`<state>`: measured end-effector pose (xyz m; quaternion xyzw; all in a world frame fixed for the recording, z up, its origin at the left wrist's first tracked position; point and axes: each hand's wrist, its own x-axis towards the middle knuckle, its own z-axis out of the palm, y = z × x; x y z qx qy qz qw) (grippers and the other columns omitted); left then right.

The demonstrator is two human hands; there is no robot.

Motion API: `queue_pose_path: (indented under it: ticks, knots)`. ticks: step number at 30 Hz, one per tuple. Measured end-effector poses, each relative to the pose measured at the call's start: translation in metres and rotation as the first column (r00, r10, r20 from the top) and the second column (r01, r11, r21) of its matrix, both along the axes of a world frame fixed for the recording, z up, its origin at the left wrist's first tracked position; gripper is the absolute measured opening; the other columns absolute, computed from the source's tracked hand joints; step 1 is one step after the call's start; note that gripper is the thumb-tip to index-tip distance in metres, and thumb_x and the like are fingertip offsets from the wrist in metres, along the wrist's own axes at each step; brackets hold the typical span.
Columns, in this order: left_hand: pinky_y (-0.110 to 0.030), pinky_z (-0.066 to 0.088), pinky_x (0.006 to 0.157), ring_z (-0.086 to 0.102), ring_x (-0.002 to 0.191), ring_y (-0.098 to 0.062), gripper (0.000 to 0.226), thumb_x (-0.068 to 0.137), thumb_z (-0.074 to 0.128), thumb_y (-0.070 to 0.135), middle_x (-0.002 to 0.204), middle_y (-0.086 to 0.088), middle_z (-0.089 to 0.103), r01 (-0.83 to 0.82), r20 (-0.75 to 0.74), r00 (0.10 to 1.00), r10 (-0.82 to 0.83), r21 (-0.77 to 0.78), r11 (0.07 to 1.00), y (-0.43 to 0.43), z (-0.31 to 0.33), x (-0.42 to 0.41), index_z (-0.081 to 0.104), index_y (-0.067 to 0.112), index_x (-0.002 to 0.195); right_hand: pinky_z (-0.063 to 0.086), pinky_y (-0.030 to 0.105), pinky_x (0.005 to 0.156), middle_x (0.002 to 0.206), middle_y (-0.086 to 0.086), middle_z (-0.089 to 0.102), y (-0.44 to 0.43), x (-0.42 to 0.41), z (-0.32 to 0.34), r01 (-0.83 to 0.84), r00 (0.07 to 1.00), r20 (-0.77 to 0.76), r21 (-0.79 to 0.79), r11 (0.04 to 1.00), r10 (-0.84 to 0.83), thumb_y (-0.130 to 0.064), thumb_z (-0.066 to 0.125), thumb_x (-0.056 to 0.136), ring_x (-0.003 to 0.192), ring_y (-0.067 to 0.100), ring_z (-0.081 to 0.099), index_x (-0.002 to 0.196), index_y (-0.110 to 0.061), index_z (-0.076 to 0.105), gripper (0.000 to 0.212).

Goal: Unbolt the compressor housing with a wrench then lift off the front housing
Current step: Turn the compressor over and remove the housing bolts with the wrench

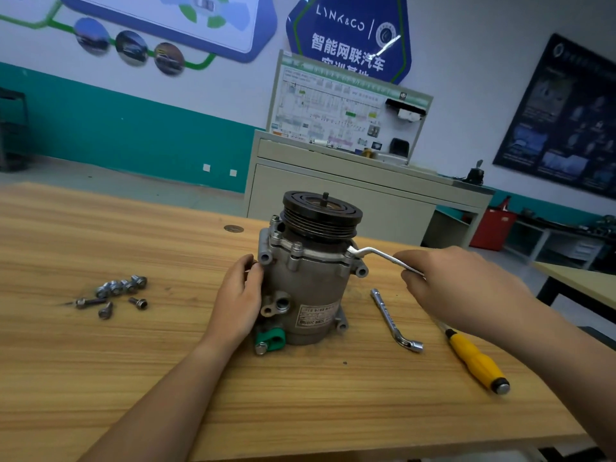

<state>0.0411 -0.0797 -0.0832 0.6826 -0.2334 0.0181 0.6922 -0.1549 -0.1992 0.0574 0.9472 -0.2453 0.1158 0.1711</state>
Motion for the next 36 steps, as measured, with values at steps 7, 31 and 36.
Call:
queue_pose_path:
  ticks: [7, 31, 36]
  knots:
    - [-0.028, 0.038, 0.095, 0.049, 0.116, -0.013, 0.042, 0.097, 0.043, 0.027, 0.132, -0.003, 0.053, 0.043, -0.051, 0.998, -0.044, -0.011, 0.999, 0.005, 0.002, -0.001, 0.045, 0.015, 0.138, 0.044, 0.028, 0.049, 0.066, -0.003, 0.039, 0.014, 0.005, 0.005, 0.03, 0.992, -0.116, -0.208, 0.978, -0.055, -0.012, 0.041, 0.092, 0.056, 0.014, 0.041, 0.124, -0.025, 0.043, 0.034]
    - [-0.035, 0.041, 0.099, 0.049, 0.115, -0.014, 0.043, 0.097, 0.043, 0.028, 0.133, -0.004, 0.052, 0.024, -0.022, 0.999, -0.023, 0.031, 0.999, 0.008, 0.002, -0.001, 0.045, 0.015, 0.138, 0.028, 0.021, 0.044, 0.065, -0.003, 0.041, -0.031, 0.037, 0.011, -0.033, 0.929, -0.362, -0.28, 0.959, -0.073, -0.012, 0.039, 0.094, 0.054, 0.009, 0.039, 0.118, -0.015, 0.049, 0.026]
    - [-0.045, 0.041, 0.103, 0.047, 0.12, -0.018, 0.044, 0.096, 0.042, 0.032, 0.137, -0.003, 0.048, 0.046, -0.03, 0.999, -0.045, 0.04, 0.998, 0.006, 0.002, 0.001, 0.044, 0.018, 0.139, 0.043, 0.03, 0.068, 0.078, 0.001, 0.053, -0.04, 0.073, 0.008, -0.076, 0.97, -0.244, -0.306, 0.949, -0.001, -0.004, 0.041, 0.093, 0.075, 0.02, 0.054, 0.115, -0.012, 0.053, 0.027]
